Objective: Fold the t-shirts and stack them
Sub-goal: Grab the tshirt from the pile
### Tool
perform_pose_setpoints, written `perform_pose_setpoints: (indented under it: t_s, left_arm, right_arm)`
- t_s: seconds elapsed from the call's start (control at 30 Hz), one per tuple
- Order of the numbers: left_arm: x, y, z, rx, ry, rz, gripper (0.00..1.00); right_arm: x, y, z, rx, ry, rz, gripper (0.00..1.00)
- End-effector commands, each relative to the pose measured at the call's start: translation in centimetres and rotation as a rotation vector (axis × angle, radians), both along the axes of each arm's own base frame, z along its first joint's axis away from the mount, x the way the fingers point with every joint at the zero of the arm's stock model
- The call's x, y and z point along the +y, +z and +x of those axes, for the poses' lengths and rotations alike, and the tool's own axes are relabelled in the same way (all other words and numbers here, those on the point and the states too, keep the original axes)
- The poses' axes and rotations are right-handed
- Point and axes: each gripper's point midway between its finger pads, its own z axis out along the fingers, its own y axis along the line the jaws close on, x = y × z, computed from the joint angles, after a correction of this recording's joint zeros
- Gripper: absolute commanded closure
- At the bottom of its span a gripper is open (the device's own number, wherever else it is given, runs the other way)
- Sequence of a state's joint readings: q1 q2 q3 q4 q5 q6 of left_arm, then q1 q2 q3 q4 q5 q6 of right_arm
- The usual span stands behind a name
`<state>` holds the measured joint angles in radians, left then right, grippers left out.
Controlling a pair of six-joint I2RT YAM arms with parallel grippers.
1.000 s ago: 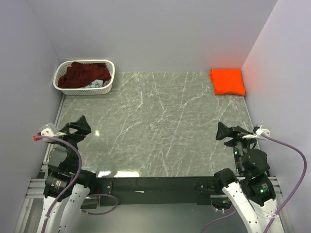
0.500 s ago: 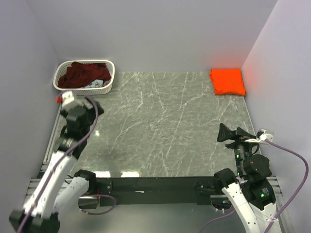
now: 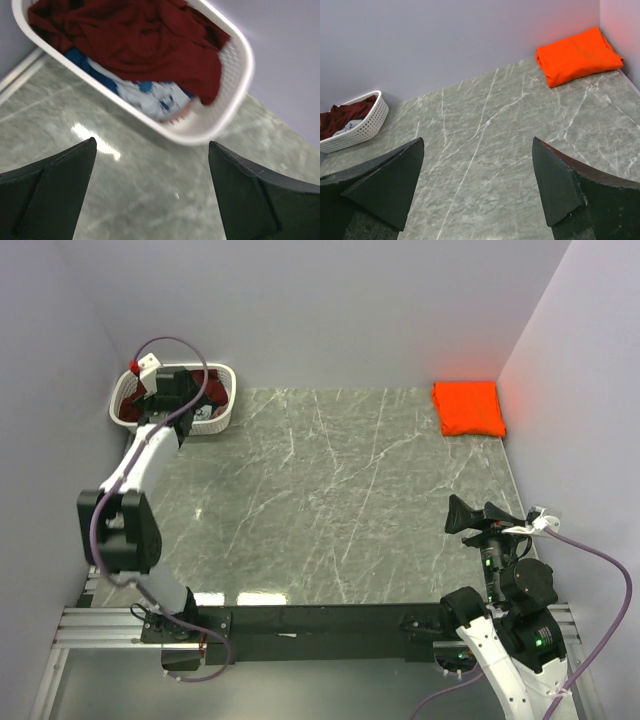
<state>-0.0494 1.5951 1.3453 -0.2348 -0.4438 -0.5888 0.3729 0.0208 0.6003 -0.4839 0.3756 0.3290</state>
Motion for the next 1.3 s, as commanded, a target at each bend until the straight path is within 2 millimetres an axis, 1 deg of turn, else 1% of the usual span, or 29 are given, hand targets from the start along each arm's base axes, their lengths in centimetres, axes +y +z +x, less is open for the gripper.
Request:
perform_pose_setpoints:
  t_s: [0.0, 0.03, 0.07, 0.13, 0.17, 0.2, 0.23, 0.3, 0.33, 0.37, 0.4, 0.47, 0.53, 0.63, 0.67, 0.73, 0.77, 0.8, 0.83, 0.87, 0.9, 0.97, 1.0, 1.03, 1.07, 1.17, 1.2, 1.27]
  left_arm:
    - [2.9, 1.0, 3.2, -0.040, 0.071, 0.031, 0.01]
    - [2.9, 0.1, 4.7, -0.024, 0.070, 0.036, 0.01]
    - [4.6, -0.6, 5.2, -0.014, 0.101, 0.035, 0.02]
    - [5.5, -1.8, 6.4, 0.003, 0.112, 0.029, 0.02]
    - [6.4, -2.9, 7.5, 0.013, 0.123, 0.026, 0.02]
    - [6.8, -3.5, 8.1, 0.017, 0.127, 0.024, 0.02]
    - [7.4, -4.6, 9.2, 0.028, 0.136, 0.024, 0.03]
    - [8.5, -5.6, 10.0, 0.036, 0.152, 0.015, 0.04]
    - [9.3, -6.5, 10.9, 0.041, 0.162, 0.014, 0.05]
    - [9.7, -6.9, 11.2, 0.042, 0.166, 0.012, 0.05]
    - [9.9, -7.5, 12.0, 0.042, 0.164, 0.012, 0.06]
    - [10.6, -8.1, 12.8, 0.037, 0.167, 0.013, 0.08]
    - [10.9, -8.9, 13.7, 0.034, 0.162, 0.005, 0.09]
    - [10.9, -10.0, 14.8, 0.033, 0.137, -0.012, 0.20]
    - [10.8, -10.1, 15.0, 0.032, 0.123, -0.015, 0.34]
    - [10.7, -9.7, 15.5, 0.016, 0.105, -0.007, 0.52]
    - [10.8, -9.2, 15.5, 0.007, 0.104, 0.000, 0.70]
    - [10.9, -7.4, 15.6, -0.029, 0.100, 0.016, 0.78]
    - [11.0, -6.1, 15.6, -0.060, 0.097, 0.025, 0.86]
    - [10.9, -4.9, 15.6, -0.087, 0.090, 0.036, 0.99]
    - [10.9, -2.2, 15.2, -0.145, 0.083, 0.050, 0.99]
    - [10.6, 1.3, 14.9, -0.224, 0.076, 0.055, 0.99]
    - [10.3, 4.6, 14.2, -0.288, 0.074, 0.050, 0.99]
    - [9.7, 6.4, 14.0, -0.326, 0.056, 0.047, 0.99]
    - [9.2, 9.6, 13.1, -0.382, 0.050, 0.045, 0.99]
    - [7.7, 13.3, 11.7, -0.448, 0.016, 0.021, 0.99]
    - [7.4, 15.1, 10.7, -0.474, 0.014, 0.018, 0.99]
    - [6.6, 16.5, 9.7, -0.483, -0.012, 0.001, 0.99]
  right_arm:
    - [0.1, 0.7, 0.0, -0.030, 0.002, 0.020, 0.06]
    - [0.1, 0.6, 0.1, -0.027, 0.002, 0.019, 0.06]
    - [0.1, 0.5, 0.1, -0.023, 0.005, 0.014, 0.06]
    - [0.4, 0.3, 0.3, -0.010, 0.017, 0.008, 0.06]
    - [0.5, 0.2, 0.4, -0.004, 0.018, 0.004, 0.06]
    - [0.7, 0.1, 0.5, 0.004, 0.024, 0.001, 0.06]
    - [0.7, 0.0, 0.6, 0.008, 0.027, -0.001, 0.06]
    - [1.0, -0.2, 0.8, 0.022, 0.039, -0.015, 0.06]
    - [1.1, -0.3, 0.9, 0.025, 0.042, -0.016, 0.06]
    - [1.2, -0.5, 1.0, 0.034, 0.047, -0.021, 0.07]
    - [1.4, -0.5, 1.1, 0.039, 0.053, -0.025, 0.07]
    - [1.6, -0.9, 1.3, 0.059, 0.061, -0.034, 0.07]
    - [1.7, -1.1, 1.5, 0.072, 0.064, -0.042, 0.07]
    - [1.9, -1.4, 1.8, 0.088, 0.070, -0.053, 0.08]
    - [2.0, -1.5, 1.9, 0.092, 0.071, -0.056, 0.08]
    - [1.9, -1.5, 1.9, 0.097, 0.068, -0.059, 0.08]
    - [2.0, -1.7, 2.0, 0.105, 0.070, -0.062, 0.08]
    - [2.0, -1.8, 2.0, 0.108, 0.071, -0.064, 0.09]
    - [2.1, -1.8, 2.0, 0.108, 0.074, -0.066, 0.09]
    - [2.1, -1.8, 2.1, 0.111, 0.073, -0.064, 0.09]
    - [2.1, -1.8, 2.1, 0.113, 0.073, -0.069, 0.09]
    - [2.1, -1.7, 2.1, 0.107, 0.076, -0.067, 0.09]
    - [2.1, -1.7, 2.1, 0.105, 0.076, -0.068, 0.09]
    - [2.2, -1.6, 2.1, 0.104, 0.081, -0.066, 0.09]
    - [2.3, -1.6, 2.0, 0.101, 0.085, -0.065, 0.09]
    - [2.4, -1.6, 2.0, 0.099, 0.093, -0.060, 0.09]
    - [2.5, -1.4, 1.9, 0.096, 0.097, -0.055, 0.09]
    - [3.0, -1.2, 1.9, 0.099, 0.124, -0.042, 0.09]
